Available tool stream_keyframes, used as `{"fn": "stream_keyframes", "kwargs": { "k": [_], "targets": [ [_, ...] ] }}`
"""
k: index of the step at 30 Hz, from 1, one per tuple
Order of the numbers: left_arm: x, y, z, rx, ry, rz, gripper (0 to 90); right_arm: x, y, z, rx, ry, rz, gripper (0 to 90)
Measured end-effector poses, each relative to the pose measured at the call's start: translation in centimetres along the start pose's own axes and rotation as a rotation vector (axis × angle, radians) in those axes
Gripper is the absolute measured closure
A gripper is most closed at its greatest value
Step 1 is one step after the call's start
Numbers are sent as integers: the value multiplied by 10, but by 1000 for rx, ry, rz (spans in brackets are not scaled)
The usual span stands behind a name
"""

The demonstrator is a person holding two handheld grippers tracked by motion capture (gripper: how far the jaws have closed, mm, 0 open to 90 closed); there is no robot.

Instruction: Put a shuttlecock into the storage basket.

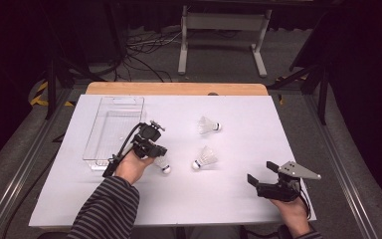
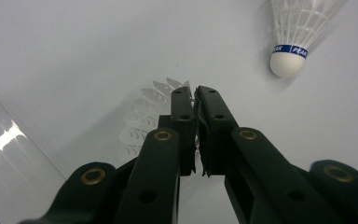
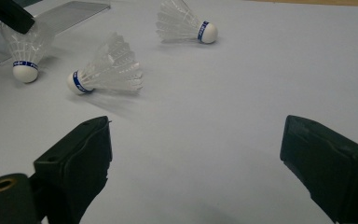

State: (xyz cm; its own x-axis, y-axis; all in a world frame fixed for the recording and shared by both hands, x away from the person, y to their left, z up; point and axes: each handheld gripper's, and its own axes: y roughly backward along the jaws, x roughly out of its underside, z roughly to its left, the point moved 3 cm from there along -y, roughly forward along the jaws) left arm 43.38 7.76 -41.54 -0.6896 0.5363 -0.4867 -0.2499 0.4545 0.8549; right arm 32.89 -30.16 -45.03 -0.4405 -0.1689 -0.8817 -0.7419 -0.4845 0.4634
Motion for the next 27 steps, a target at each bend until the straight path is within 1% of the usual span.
{"fn": "stream_keyframes", "kwargs": {
  "k": [3,5,12,13,16,22,27],
  "targets": [
    [0,1,-1,21,3,-2,874,0,0,0,0,2,0,97],
    [0,2,-2,30,-8,-7,879,0,0,0,1,-2,-1,97],
    [1,6,-8,46,-29,-18,890,0,0,0,1,2,-1,98],
    [1,7,-8,44,-32,-19,890,0,0,0,2,3,-2,98],
    [2,10,-8,55,-30,-29,891,0,0,0,2,5,0,98],
    [3,16,-9,61,-41,-42,891,0,0,0,3,8,-1,98],
    [5,20,-10,58,-48,-54,890,0,0,0,2,4,1,98]
  ]
}}
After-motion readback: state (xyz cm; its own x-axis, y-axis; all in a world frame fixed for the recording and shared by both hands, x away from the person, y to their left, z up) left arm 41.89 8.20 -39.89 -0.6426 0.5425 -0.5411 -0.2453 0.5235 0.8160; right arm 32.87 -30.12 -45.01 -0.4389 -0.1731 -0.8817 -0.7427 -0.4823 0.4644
